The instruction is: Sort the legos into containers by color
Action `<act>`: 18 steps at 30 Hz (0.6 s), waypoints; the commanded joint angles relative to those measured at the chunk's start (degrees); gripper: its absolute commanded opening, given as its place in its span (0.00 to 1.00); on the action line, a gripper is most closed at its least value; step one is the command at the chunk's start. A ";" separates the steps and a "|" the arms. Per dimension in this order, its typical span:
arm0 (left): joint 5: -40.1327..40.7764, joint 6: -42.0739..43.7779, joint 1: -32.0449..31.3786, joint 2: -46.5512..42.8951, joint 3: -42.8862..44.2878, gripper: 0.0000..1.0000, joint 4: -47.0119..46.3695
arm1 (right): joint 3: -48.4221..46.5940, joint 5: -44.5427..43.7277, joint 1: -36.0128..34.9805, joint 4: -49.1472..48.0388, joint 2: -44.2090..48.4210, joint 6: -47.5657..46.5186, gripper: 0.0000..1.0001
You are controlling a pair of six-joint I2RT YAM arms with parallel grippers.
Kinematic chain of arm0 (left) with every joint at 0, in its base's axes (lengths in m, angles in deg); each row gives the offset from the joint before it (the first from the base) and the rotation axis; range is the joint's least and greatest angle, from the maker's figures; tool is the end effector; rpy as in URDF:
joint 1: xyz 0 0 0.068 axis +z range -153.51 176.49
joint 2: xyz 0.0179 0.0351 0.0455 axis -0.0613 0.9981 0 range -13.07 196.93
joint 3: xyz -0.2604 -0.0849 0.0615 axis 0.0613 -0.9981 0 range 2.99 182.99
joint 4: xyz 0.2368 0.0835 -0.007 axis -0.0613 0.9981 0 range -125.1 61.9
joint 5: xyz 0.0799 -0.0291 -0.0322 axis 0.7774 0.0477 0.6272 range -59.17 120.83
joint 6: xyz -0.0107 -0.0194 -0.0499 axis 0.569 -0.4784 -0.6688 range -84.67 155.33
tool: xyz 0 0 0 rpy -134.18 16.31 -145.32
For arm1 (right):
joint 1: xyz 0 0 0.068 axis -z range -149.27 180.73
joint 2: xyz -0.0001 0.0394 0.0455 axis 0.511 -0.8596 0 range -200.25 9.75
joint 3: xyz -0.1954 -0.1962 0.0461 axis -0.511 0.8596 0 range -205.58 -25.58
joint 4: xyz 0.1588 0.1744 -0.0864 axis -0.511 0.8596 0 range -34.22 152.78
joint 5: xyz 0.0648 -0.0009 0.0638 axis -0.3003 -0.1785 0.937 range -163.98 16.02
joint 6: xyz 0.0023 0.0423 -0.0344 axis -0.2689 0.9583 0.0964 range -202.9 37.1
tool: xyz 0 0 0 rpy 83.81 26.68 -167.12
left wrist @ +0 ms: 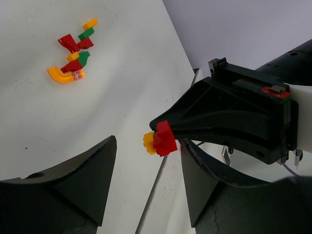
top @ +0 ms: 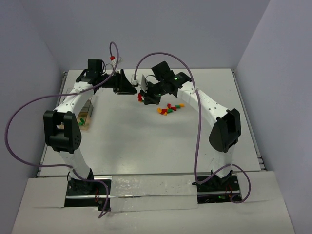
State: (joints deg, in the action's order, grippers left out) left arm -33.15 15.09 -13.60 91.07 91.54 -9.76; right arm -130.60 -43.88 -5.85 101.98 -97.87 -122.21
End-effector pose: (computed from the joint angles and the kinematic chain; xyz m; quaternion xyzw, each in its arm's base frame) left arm 0.3841 -0.1016 0.3134 0.1508 0.7880 -0.5572 0.2139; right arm 0.3172 0.2582 0.3427 -0.6279 0.6567 0.2349 0.3455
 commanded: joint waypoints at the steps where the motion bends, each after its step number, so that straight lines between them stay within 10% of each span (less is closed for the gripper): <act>1: -3.76 1.91 -0.64 0.17 3.22 0.64 0.95 | -2.83 -0.88 -0.84 0.93 -0.67 -1.38 0.00; 18: -1.48 4.62 -2.68 4.03 8.01 0.56 7.32 | -3.04 -2.65 -1.77 -0.32 -0.81 -2.85 0.00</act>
State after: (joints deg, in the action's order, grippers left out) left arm -34.52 18.11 -15.65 94.64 96.41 -3.92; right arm -131.47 -46.08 -7.00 102.31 -98.54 -124.26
